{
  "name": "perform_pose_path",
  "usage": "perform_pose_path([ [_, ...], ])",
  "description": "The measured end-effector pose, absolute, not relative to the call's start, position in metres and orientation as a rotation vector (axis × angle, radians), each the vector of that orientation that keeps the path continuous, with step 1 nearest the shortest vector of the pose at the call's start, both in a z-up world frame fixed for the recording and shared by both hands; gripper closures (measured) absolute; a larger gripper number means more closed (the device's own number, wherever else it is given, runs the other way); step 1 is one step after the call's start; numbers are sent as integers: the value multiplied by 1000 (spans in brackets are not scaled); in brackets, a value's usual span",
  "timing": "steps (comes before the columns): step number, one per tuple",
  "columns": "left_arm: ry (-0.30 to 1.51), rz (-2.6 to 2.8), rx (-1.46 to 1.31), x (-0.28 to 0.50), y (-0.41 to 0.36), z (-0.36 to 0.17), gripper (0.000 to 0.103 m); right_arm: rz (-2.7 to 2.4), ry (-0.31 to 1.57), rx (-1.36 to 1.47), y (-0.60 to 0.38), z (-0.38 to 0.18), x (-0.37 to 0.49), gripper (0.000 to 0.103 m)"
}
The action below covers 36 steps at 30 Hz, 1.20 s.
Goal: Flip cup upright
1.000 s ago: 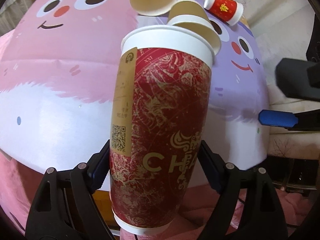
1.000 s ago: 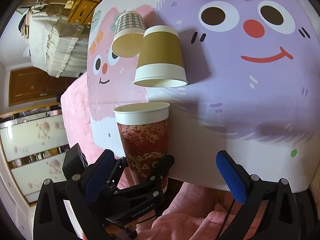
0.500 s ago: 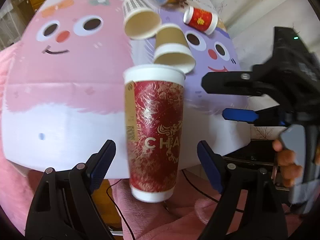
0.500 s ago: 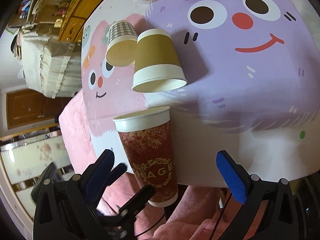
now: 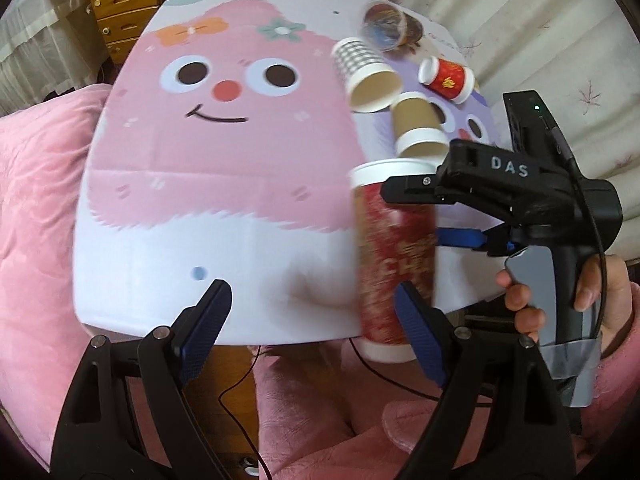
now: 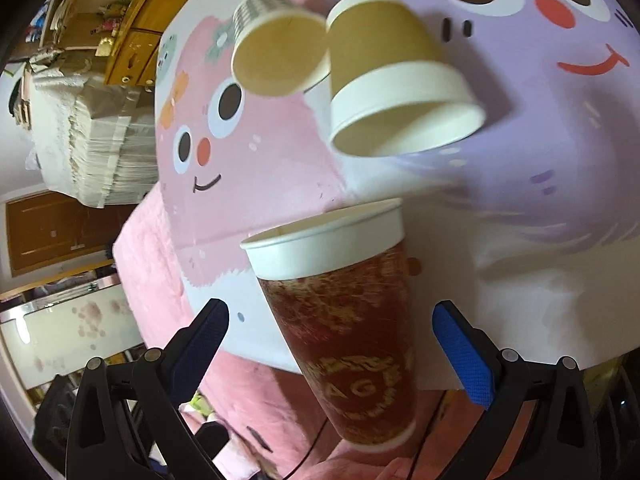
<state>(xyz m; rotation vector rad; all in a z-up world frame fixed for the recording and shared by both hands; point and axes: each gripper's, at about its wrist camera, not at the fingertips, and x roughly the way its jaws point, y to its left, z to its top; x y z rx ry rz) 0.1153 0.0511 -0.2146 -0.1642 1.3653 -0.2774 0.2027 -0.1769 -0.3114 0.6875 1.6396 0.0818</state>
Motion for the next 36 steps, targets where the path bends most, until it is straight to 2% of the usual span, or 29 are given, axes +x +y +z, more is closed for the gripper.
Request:
perform_pose_path([
  [8, 1396, -286, -83, 116, 80, -234, 21, -60, 1610, 496, -138, -326, 192, 0],
  [15, 1395, -303, 23, 125, 71, -244, 21, -127, 1566, 451, -131, -334, 187, 1],
  [16, 1399, -311, 33, 127, 69, -245, 21, -131, 1556, 455, -131, -334, 186, 2],
  [18, 1400, -318, 56, 130, 64, -246, 21, -126, 1537, 463, -134, -333, 186, 14],
  [19, 1397, -323, 62, 131, 63, -246, 21, -118, 1530, 473, -137, -331, 185, 17],
  [26, 1383, -355, 78, 140, 54, -237, 21, -126, 1498, 494, -146, -311, 173, 19],
  [31, 1363, -360, 81, 142, 53, -229, 21, -87, 1354, 484, -153, -272, 157, 21],
  [36, 1359, -353, 86, 139, 55, -227, 21, -64, 1100, 385, -153, -229, 138, 22],
])
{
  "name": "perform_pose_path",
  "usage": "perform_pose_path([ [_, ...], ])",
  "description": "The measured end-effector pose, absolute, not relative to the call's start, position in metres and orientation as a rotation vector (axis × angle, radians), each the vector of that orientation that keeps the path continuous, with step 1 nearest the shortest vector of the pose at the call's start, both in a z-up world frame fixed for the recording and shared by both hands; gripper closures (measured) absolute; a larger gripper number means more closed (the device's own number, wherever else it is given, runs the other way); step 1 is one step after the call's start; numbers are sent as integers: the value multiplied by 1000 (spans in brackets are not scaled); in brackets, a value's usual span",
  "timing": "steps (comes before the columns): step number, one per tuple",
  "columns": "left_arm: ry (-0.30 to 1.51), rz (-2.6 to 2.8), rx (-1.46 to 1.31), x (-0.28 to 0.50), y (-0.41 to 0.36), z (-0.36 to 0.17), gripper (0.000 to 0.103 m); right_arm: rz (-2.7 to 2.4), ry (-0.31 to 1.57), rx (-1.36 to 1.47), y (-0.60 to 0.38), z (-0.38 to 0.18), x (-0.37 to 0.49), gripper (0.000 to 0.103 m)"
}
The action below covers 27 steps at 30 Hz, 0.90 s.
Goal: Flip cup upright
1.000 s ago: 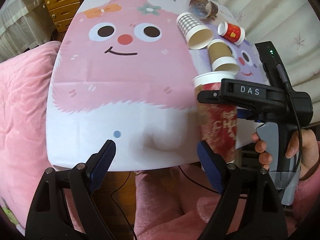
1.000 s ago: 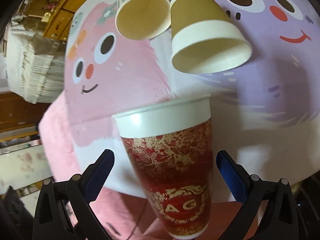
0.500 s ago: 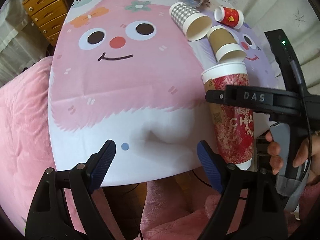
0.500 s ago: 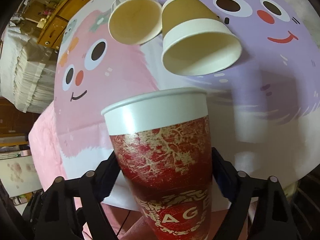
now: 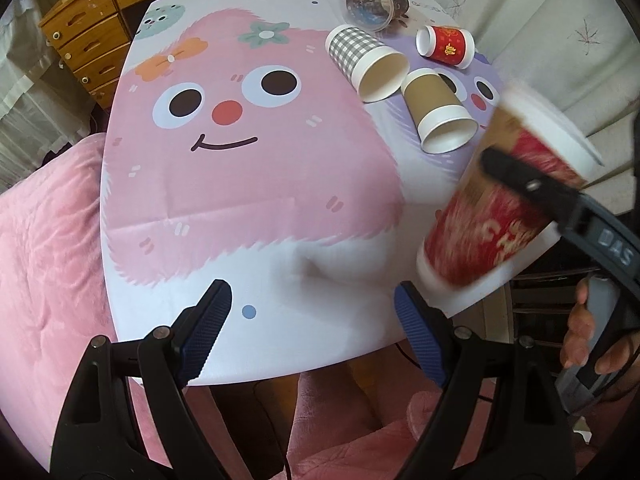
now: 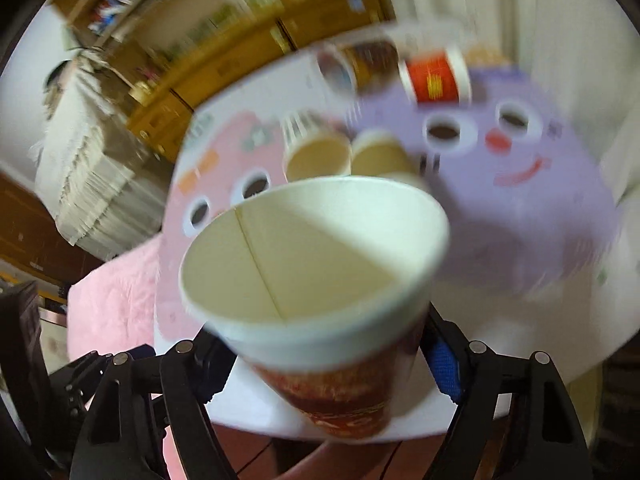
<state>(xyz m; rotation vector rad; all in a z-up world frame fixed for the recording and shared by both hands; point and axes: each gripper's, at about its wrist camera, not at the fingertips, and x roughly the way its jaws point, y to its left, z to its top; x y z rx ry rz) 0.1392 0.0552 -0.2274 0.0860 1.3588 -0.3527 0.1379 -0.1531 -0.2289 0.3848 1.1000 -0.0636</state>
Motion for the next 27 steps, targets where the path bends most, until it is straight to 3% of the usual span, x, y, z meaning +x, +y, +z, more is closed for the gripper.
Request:
perform_pose_path([
  [7, 1357, -338, 81, 135, 63, -227, 21, -18, 793, 115, -132, -206, 112, 22],
  [20, 1353, -337, 85, 126, 66, -227, 21, 54, 749, -14, -93, -247, 84, 21],
  [27, 1340, -361, 95, 121, 58, -224, 21, 86, 803, -74, -83, -251, 74, 6],
])
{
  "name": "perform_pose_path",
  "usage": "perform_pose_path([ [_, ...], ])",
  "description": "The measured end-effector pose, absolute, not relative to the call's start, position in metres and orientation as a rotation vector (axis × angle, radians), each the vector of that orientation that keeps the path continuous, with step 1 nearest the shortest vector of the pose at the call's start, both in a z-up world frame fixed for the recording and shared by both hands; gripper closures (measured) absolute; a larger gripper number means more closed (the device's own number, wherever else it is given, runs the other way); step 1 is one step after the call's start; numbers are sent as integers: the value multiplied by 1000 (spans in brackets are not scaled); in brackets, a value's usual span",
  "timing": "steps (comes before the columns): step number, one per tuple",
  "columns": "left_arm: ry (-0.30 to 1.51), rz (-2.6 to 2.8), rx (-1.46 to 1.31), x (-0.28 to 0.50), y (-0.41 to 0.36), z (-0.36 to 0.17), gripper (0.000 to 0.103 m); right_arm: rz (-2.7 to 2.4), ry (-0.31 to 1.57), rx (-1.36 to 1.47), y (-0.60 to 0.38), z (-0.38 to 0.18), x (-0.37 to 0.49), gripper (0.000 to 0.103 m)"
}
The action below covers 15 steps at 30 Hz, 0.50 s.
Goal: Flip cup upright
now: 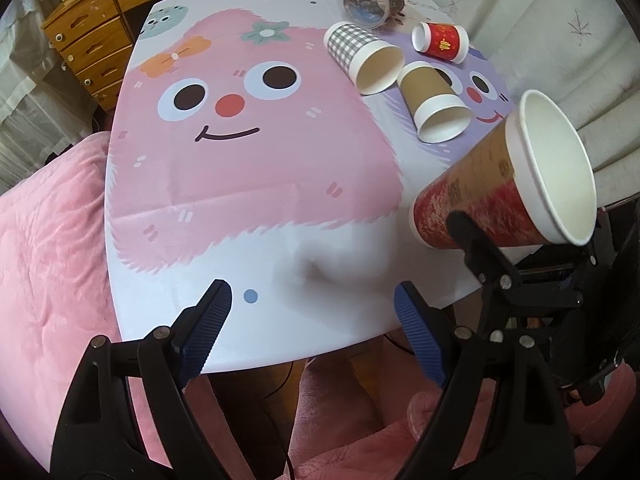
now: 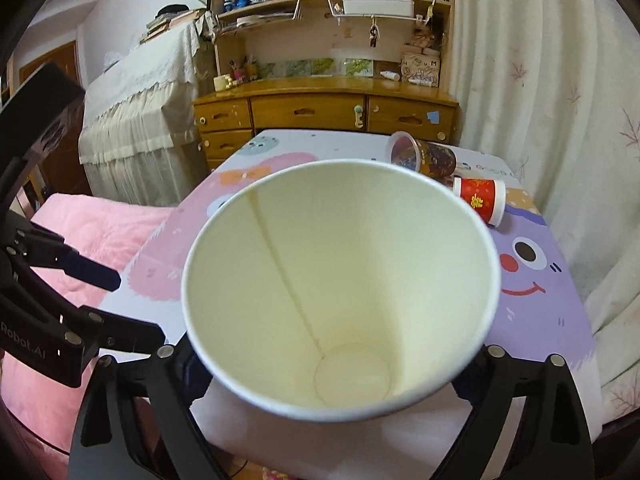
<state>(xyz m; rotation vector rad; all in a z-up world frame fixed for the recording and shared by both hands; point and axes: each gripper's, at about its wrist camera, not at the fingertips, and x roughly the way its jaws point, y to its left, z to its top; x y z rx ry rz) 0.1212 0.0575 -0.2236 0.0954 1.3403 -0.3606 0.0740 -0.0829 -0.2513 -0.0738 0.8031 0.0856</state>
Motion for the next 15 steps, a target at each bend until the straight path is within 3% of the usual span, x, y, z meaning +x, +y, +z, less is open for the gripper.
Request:
perform_pose_path([
  [15, 1263, -305, 53, 90, 51, -196, 21, 136, 976, -64, -121, -242, 42, 2],
])
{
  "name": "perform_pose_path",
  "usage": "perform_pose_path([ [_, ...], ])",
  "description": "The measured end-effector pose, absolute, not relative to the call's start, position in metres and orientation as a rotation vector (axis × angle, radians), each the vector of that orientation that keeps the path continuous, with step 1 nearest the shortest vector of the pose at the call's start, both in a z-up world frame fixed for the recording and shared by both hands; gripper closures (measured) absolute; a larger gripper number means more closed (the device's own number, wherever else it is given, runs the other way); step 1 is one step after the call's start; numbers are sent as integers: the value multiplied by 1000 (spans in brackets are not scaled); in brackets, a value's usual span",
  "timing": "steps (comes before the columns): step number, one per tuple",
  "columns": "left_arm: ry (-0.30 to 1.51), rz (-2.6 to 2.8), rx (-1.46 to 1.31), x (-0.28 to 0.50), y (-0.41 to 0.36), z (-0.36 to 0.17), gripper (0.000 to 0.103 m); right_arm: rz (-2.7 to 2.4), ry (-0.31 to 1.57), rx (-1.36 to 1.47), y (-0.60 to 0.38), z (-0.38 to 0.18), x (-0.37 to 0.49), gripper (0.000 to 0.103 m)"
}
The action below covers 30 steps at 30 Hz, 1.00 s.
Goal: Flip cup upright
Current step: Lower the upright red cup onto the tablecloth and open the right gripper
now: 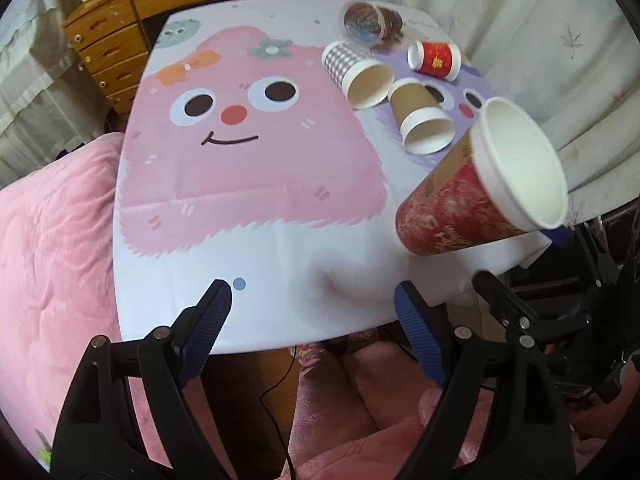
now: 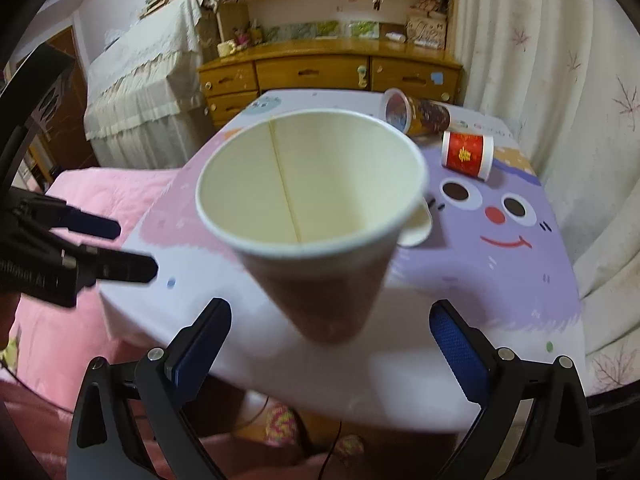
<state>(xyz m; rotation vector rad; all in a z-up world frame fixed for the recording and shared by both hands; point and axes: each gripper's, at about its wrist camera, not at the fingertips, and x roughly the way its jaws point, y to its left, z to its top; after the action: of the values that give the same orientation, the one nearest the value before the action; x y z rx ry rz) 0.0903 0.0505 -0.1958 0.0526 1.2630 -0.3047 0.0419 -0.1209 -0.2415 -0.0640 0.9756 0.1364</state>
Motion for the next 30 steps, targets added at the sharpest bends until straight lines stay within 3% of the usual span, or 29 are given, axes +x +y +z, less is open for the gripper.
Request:
perform_pose_path([
  [16, 972, -219, -9, 45, 27, -52, 21, -44, 1231, 146, -208, -93, 18, 1],
  [22, 859, -152, -57, 13, 14, -9, 21, -8, 1126, 231, -197, -56, 5, 0],
  [30, 837, -79, -53, -30, 12, -10, 21, -19, 946, 174, -170, -26, -35, 0],
])
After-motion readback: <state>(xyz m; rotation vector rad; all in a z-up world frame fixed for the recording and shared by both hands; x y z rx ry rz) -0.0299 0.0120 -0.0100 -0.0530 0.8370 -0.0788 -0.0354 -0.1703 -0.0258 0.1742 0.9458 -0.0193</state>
